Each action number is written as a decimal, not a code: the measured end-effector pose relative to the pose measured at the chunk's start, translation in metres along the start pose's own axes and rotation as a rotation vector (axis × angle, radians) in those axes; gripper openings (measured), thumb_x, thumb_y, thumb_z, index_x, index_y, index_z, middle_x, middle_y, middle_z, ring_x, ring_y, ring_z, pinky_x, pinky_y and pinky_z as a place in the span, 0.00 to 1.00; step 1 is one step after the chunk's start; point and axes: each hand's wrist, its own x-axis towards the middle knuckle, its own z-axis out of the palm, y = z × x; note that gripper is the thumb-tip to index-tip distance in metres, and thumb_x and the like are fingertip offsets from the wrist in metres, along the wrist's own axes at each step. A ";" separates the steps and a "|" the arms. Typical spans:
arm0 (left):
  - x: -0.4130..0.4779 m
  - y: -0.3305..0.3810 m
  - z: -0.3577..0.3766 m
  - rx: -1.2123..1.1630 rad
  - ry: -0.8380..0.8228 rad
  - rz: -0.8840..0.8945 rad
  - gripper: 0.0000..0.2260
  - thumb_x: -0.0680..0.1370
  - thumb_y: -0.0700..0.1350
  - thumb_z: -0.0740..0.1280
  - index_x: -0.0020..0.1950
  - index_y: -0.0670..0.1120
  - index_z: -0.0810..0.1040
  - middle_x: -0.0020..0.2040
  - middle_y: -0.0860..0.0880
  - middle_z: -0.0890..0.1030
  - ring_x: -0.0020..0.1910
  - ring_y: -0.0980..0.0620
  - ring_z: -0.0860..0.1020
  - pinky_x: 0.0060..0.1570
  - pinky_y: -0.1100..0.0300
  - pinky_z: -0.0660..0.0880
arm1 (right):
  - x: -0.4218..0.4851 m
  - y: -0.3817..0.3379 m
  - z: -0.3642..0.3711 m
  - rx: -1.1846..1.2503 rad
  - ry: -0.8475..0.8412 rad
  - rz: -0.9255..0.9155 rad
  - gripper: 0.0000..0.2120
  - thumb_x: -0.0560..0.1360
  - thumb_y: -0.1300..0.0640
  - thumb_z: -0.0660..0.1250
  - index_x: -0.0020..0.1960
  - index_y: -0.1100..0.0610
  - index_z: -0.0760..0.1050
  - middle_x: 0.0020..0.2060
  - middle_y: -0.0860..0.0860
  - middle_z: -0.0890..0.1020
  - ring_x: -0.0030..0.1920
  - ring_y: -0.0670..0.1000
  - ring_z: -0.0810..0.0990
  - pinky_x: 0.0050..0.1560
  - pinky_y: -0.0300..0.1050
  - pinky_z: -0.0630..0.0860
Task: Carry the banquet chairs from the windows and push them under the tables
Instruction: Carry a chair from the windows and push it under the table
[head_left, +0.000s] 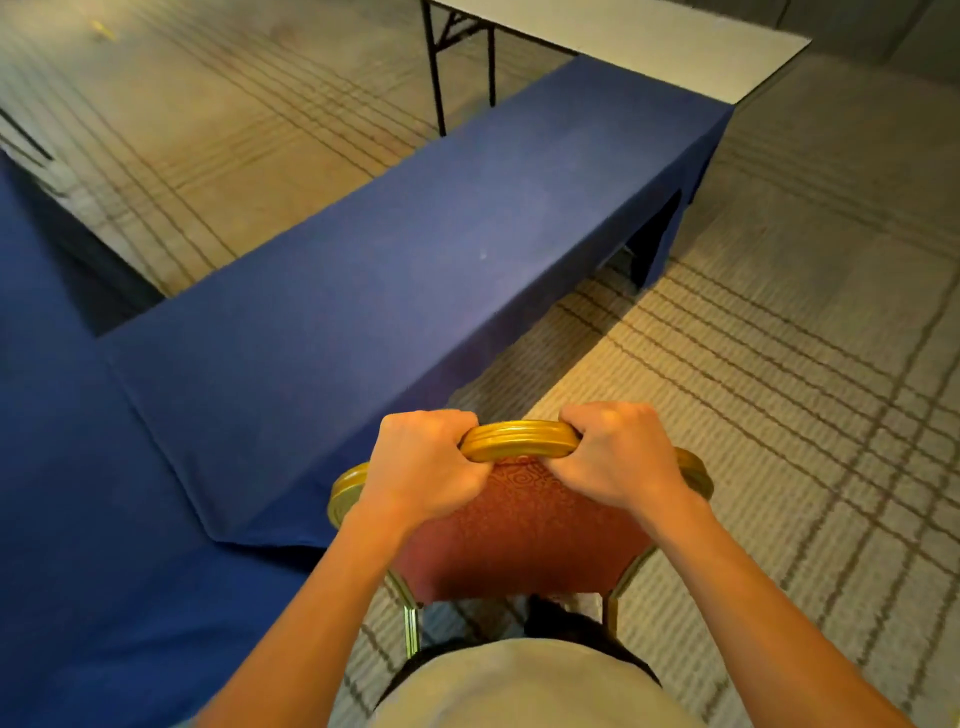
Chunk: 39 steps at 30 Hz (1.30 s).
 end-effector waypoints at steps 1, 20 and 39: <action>0.006 -0.001 0.001 0.014 0.001 -0.035 0.21 0.67 0.50 0.70 0.28 0.55 0.56 0.23 0.55 0.60 0.24 0.54 0.62 0.26 0.59 0.62 | 0.011 0.005 0.003 0.020 -0.015 -0.035 0.15 0.64 0.42 0.63 0.31 0.54 0.71 0.27 0.52 0.80 0.31 0.60 0.81 0.30 0.48 0.73; 0.057 -0.112 -0.001 0.113 0.160 -0.522 0.14 0.62 0.49 0.67 0.29 0.49 0.60 0.23 0.53 0.61 0.24 0.51 0.61 0.27 0.59 0.57 | 0.212 -0.024 0.097 0.097 -0.195 -0.502 0.20 0.65 0.42 0.69 0.30 0.50 0.61 0.24 0.51 0.76 0.27 0.58 0.77 0.30 0.45 0.62; 0.095 -0.190 0.014 0.166 0.137 -0.680 0.18 0.62 0.48 0.70 0.31 0.54 0.58 0.27 0.56 0.60 0.25 0.52 0.62 0.30 0.64 0.47 | 0.307 -0.053 0.177 0.106 -0.366 -0.714 0.19 0.70 0.39 0.60 0.30 0.49 0.58 0.24 0.44 0.62 0.25 0.50 0.62 0.26 0.40 0.49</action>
